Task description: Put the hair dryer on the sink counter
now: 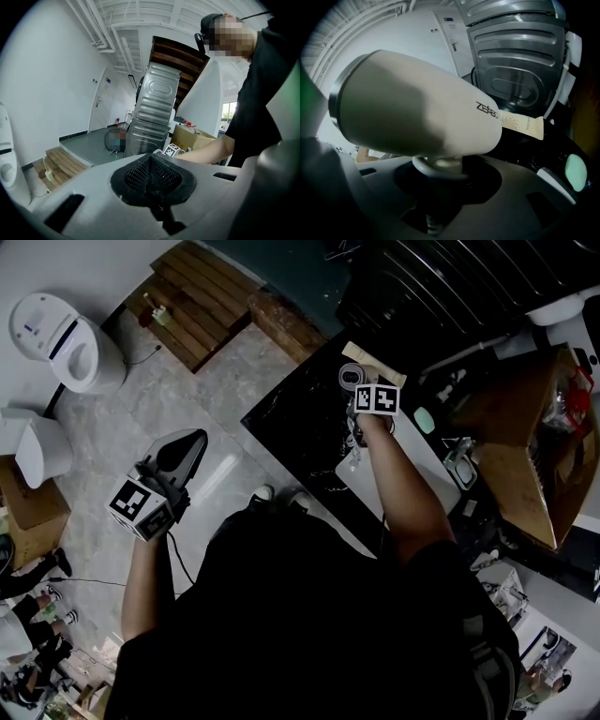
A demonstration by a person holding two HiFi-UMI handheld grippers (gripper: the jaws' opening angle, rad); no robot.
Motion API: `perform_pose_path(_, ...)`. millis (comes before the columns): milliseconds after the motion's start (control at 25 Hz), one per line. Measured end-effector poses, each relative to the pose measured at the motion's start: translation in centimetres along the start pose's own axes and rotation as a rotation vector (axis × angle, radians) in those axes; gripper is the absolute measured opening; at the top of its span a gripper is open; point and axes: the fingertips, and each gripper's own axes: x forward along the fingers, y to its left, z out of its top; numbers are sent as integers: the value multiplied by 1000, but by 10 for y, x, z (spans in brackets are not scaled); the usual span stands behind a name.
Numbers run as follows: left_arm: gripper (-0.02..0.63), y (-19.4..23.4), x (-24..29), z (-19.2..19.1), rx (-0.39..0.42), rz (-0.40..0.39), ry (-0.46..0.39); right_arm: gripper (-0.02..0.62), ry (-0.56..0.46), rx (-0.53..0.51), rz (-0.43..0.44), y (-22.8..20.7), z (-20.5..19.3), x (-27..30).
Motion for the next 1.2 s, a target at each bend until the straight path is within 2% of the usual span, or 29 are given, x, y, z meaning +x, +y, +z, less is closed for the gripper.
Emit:
perform_pose_path(120,15,-1,3,-1,-19,-1,8,167,16,2,-2,0,0,3)
perform_pose_path(400,15,-5,6,-3,-5,-20,9,169,56,-18,-8,5,-5,8)
perform_pose_path(840,15,-5,8,-9,-21,-26,22,172,122,-64,-66,-8,-10,21)
perform_pose_path(1200,15,-5,12,-11,-19,-40,28,172,118,-42,-59,-8,-3,24)
